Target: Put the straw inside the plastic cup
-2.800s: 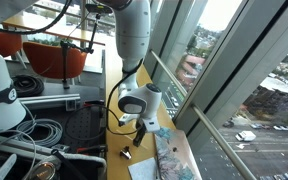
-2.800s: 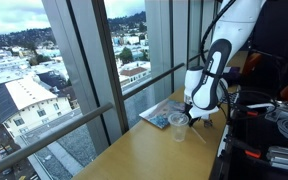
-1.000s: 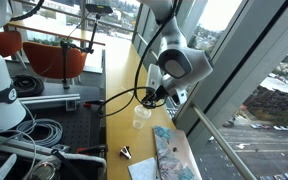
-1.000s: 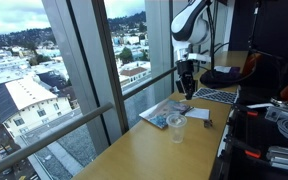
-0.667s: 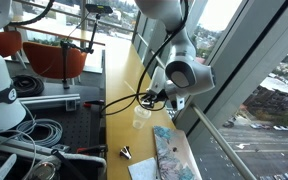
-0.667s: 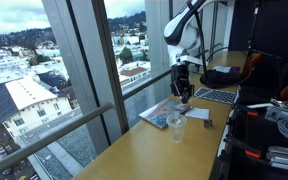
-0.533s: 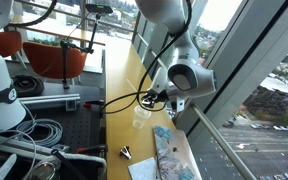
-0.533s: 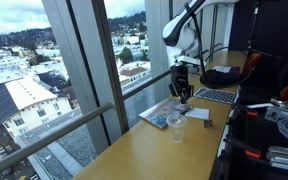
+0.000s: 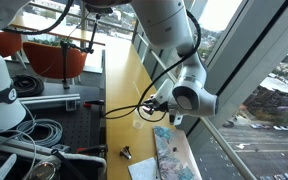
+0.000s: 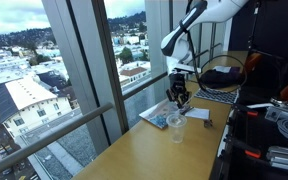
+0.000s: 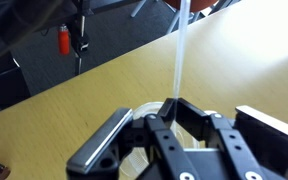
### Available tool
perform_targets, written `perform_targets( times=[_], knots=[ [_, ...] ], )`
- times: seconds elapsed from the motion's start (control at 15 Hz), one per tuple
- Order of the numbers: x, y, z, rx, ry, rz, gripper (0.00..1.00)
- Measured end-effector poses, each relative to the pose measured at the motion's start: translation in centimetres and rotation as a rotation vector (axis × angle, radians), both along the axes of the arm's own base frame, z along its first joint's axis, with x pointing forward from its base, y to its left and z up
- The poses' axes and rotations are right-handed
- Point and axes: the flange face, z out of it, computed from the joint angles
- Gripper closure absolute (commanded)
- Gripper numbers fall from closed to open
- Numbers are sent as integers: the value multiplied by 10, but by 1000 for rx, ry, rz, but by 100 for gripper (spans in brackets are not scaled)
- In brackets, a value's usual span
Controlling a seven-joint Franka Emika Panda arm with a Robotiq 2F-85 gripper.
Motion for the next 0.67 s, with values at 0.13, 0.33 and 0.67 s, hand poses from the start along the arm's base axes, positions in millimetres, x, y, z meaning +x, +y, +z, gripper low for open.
perform_targets(
  times=[0.13,0.33,0.67],
  knots=[
    [1,4,-10,27,57,-14,97],
    [0,13,-17,35,144,-42,97],
    [4,17,-17,3,221,-78,97]
  ],
)
